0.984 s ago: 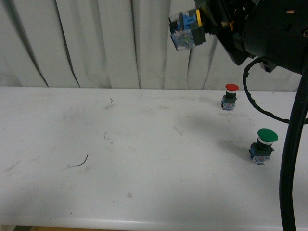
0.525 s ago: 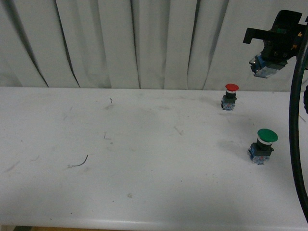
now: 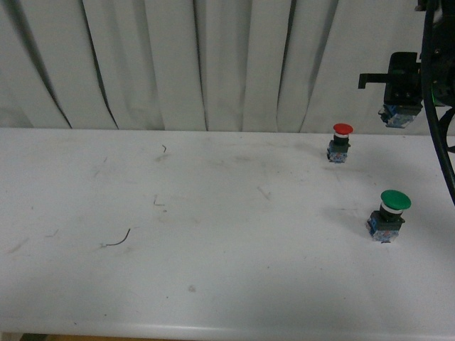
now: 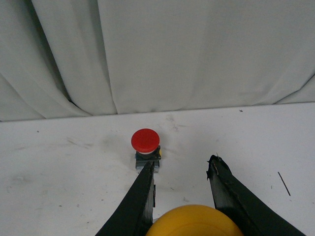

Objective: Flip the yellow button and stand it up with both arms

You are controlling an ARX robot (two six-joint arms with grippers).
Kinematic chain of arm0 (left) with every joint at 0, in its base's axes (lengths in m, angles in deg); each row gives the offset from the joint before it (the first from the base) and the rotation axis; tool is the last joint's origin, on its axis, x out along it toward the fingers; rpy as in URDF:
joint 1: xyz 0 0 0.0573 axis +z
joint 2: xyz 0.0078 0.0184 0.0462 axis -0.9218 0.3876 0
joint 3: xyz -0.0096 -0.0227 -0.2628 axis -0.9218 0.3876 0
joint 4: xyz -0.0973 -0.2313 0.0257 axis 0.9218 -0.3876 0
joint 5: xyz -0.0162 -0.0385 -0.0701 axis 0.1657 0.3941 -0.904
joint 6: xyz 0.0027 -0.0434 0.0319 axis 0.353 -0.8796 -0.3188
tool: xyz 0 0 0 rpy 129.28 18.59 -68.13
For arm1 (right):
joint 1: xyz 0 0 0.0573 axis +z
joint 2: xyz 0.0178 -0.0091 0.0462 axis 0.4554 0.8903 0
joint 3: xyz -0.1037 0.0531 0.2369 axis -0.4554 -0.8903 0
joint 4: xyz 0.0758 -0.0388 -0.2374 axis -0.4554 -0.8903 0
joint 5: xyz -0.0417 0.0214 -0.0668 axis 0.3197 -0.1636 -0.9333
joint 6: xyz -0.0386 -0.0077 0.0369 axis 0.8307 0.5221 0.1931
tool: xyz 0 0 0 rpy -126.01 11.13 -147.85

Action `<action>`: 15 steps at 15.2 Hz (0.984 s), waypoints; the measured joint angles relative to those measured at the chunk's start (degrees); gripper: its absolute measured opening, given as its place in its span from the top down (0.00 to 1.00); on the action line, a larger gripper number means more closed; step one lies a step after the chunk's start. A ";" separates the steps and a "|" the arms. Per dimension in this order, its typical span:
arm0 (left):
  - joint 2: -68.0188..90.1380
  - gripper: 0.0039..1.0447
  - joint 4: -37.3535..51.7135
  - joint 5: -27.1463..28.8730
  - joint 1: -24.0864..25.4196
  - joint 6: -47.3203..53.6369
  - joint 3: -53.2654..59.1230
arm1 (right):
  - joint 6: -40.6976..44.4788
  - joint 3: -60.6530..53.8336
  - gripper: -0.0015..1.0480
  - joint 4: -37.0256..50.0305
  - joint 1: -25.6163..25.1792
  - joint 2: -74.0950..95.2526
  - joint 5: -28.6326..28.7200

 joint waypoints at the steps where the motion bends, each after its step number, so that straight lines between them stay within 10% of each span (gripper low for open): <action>1: 0.00 0.06 0.00 0.02 0.00 0.00 0.00 | 0.72 4.26 0.69 -3.04 -0.46 2.95 -0.02; 15: 0.00 0.06 0.00 0.00 0.00 0.00 0.00 | 3.26 21.90 0.69 -15.93 1.92 22.71 -2.12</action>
